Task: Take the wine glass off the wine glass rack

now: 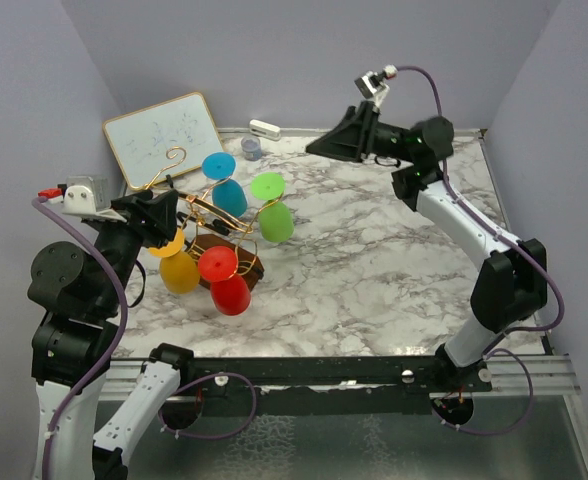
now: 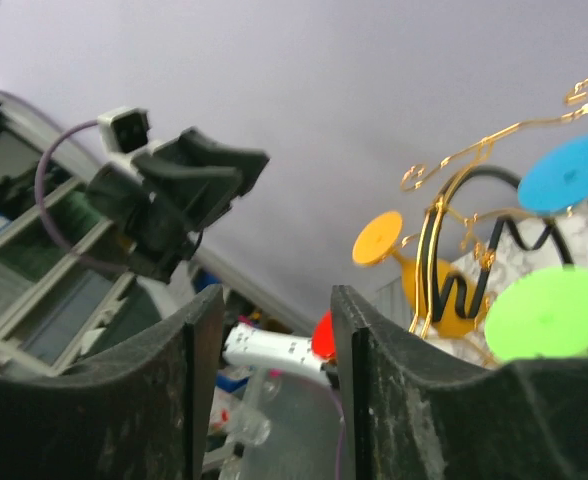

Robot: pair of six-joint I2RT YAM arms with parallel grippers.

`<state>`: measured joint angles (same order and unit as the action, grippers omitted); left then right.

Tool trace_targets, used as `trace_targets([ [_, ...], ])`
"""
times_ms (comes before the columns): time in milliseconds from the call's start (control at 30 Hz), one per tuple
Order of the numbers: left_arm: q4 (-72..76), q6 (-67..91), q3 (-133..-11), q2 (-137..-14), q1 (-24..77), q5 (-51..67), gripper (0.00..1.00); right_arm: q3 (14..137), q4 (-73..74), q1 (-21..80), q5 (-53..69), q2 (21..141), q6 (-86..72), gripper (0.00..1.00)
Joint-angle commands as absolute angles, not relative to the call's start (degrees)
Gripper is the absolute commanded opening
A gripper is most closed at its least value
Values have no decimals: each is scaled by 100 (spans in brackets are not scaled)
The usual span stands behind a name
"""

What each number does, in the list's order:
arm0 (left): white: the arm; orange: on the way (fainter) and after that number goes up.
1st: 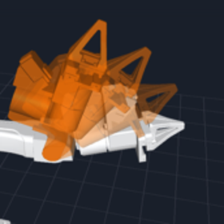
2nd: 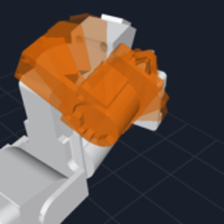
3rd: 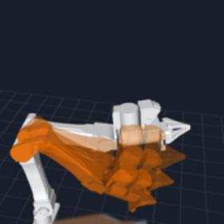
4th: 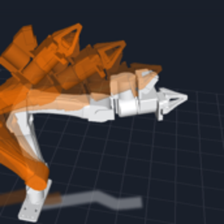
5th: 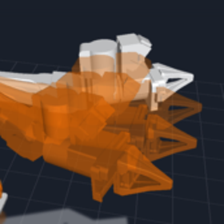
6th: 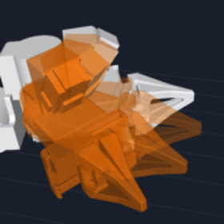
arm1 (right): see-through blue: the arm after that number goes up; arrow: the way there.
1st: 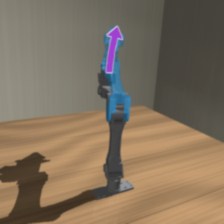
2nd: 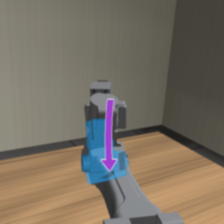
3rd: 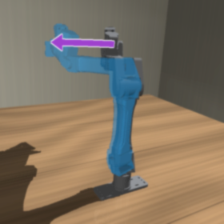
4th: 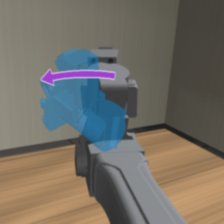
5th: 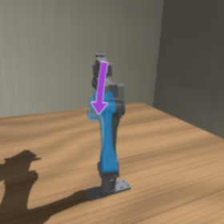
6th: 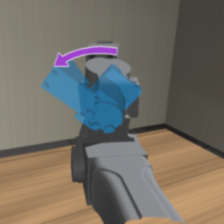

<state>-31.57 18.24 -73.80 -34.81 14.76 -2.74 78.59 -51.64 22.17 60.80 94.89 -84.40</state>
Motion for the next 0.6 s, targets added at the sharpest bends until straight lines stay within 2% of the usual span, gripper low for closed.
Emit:
trace_targets([
  [0, -3124, 1736, -7470, -3426, 1516, -511, 50, 10733, 1233, 3063, 4717, 9419, -4035, 51],
  [133, -3110, 1845, -7441, -3478, 1520, -474, 50, 12665, 2645, 3093, 4665, 10640, -3950, 54],
  [267, -3164, 1931, -7418, -3496, 1520, -456, 50, 13826, 2970, 3107, 4959, 11552, -4102, 59],
  [367, -3244, 1959, -7425, -3473, 1514, -518, 50, 14157, 2997, 3111, 4973, 11928, -4159, 59],
  [567, -3309, 2077, -7404, -3421, 1521, -481, 50, 13842, 2858, 3199, 4407, 12027, -3847, 57],
])
